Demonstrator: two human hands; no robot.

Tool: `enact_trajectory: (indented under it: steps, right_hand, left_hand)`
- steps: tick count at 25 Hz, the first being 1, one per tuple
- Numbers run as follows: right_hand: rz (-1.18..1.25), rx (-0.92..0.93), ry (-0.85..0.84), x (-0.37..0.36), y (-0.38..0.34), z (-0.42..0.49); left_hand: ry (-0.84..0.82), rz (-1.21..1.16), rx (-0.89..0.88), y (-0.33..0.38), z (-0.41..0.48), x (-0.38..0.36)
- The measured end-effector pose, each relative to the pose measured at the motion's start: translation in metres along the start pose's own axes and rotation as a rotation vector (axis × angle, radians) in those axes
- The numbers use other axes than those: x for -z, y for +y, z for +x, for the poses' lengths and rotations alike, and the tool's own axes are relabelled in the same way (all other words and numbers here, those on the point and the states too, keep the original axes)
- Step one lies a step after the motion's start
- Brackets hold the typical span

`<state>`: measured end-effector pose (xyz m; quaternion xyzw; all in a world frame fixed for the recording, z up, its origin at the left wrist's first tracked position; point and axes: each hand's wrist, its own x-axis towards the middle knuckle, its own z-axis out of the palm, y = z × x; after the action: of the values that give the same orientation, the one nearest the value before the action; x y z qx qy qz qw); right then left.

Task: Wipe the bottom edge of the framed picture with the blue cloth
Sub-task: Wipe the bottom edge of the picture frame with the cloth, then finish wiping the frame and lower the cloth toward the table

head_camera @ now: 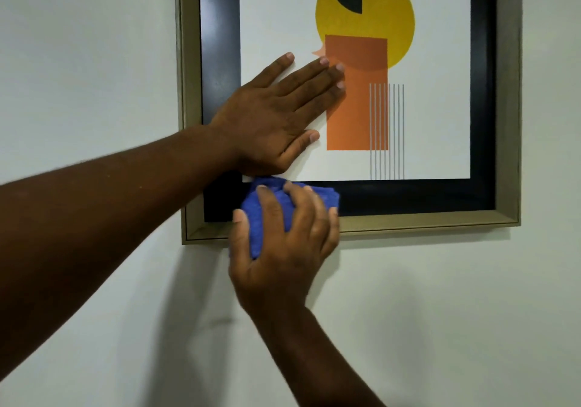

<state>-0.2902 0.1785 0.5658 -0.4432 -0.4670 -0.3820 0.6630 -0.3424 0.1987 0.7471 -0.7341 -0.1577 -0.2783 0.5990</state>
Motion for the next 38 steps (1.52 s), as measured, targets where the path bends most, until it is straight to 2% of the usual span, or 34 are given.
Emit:
enact_trajectory:
  steps: [3,7,13,15,17,18,19,22,24,26,28,30,32,35,37,38]
  right_hand:
    - [-0.014,0.027,-0.059,-0.004,-0.01,-0.004]
    - [-0.061,0.233,-0.139,0.004,0.002,-0.005]
    - [-0.063,0.389,-0.345,0.04,0.033,0.024]
    - [-0.129,0.379,-0.426,0.065,0.059,0.037]
    - [-0.214,0.37,-0.581,0.09,0.084,0.051]
    - [-0.244,0.371,-0.667,0.101,0.096,0.059]
    - [-0.263,0.364,-0.74,0.111,0.106,0.069]
    - [-0.224,0.249,-0.769,0.138,0.136,0.089]
    - [-0.085,0.151,-0.703,0.16,0.154,0.089]
    - [0.111,0.121,-0.648,0.181,0.169,0.075]
    - [0.223,0.109,-0.66,0.203,0.184,0.051]
    - [0.28,0.04,-0.728,0.225,0.198,0.027]
    - [0.282,-0.064,-0.855,0.25,0.221,0.0]
    - [0.278,-0.24,-1.136,0.295,0.269,-0.054]
    - [0.295,-0.465,-1.223,0.33,0.306,-0.099]
    - [0.302,-0.61,-1.214,0.346,0.322,-0.122]
  left_hand:
    - [0.012,-0.006,0.011,0.001,0.001,0.0]
    - [-0.022,0.014,0.017,-0.001,0.0,-0.002]
    - [-0.154,0.027,0.081,0.007,-0.004,0.008]
    - [-0.232,-0.064,0.224,0.021,-0.007,0.019]
    - [-0.273,-0.362,0.443,0.043,-0.005,0.038]
    - [-0.233,-0.559,0.579,0.059,-0.006,0.048]
    - [-0.127,-0.72,0.718,0.079,-0.011,0.058]
    - [0.28,-0.87,1.104,0.171,-0.029,0.08]
    - [0.329,-1.099,1.409,0.235,-0.024,0.088]
    - [0.217,-1.487,1.635,0.279,-0.009,0.089]
    - [0.089,-1.785,1.669,0.312,0.007,0.093]
    - [0.072,-1.94,1.654,0.34,0.016,0.096]
    - [-0.005,-2.002,1.693,0.378,0.019,0.096]
    - [-0.217,-1.976,1.861,0.453,0.008,0.085]
    - [-0.333,-1.996,1.977,0.511,-0.005,0.08]
    - [-0.382,-1.996,2.017,0.538,-0.012,0.078]
